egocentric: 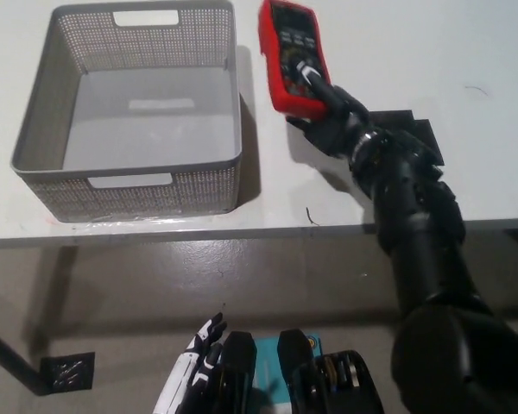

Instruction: Use the right hand to pick up a multimeter on the right side and put it into a container on the left side

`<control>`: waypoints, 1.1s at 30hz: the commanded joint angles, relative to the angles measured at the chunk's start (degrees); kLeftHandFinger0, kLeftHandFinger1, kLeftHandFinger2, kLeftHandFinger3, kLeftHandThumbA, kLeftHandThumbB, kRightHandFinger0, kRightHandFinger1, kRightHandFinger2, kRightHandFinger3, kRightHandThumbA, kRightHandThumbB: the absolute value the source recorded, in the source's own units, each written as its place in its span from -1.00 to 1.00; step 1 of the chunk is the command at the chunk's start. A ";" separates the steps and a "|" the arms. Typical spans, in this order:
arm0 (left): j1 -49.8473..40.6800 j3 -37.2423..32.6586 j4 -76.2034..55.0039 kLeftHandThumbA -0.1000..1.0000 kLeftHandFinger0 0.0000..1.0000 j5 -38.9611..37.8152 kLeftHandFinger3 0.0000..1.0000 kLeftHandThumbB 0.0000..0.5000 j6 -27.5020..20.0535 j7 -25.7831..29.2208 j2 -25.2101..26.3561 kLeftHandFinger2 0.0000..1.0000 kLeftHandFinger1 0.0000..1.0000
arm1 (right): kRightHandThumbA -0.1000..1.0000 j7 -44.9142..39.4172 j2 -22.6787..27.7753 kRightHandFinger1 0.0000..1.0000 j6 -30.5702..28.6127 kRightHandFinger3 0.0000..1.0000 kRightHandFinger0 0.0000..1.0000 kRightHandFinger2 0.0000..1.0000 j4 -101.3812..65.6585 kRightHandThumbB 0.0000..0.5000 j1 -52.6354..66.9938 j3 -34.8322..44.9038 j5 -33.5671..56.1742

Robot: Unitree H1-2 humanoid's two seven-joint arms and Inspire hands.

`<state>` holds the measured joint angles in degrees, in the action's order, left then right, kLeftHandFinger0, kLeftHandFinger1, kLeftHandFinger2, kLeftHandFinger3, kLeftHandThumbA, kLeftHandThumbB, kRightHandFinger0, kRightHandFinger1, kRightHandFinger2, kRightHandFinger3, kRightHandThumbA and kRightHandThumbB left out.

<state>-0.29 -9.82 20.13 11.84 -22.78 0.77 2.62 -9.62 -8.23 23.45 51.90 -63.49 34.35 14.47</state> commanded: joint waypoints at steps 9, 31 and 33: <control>-1.70 -1.17 -1.41 1.00 1.00 -1.21 1.00 0.65 -1.58 -2.23 0.02 1.00 1.00 | -1.00 -3.56 -4.84 -0.85 3.48 0.82 -1.00 0.17 -18.10 -0.37 -7.86 -10.27 23.57; -2.01 -1.80 -0.42 1.00 1.00 -0.26 1.00 0.56 -3.81 -2.45 -0.57 1.00 1.00 | -1.00 11.83 -3.13 -0.14 -19.00 0.55 -1.00 0.68 11.00 -0.40 -16.96 -46.86 -18.71; -2.13 -1.98 -0.57 1.00 1.00 -0.08 1.00 0.50 -4.13 -2.39 -0.60 1.00 1.00 | -1.00 13.51 -3.21 -0.07 -19.80 0.58 -1.00 0.68 12.87 -0.33 -17.40 -50.05 -20.70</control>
<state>-2.71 -10.72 21.04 11.70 -23.86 -1.18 2.35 -4.92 -12.26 18.28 60.55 -69.84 -3.11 11.70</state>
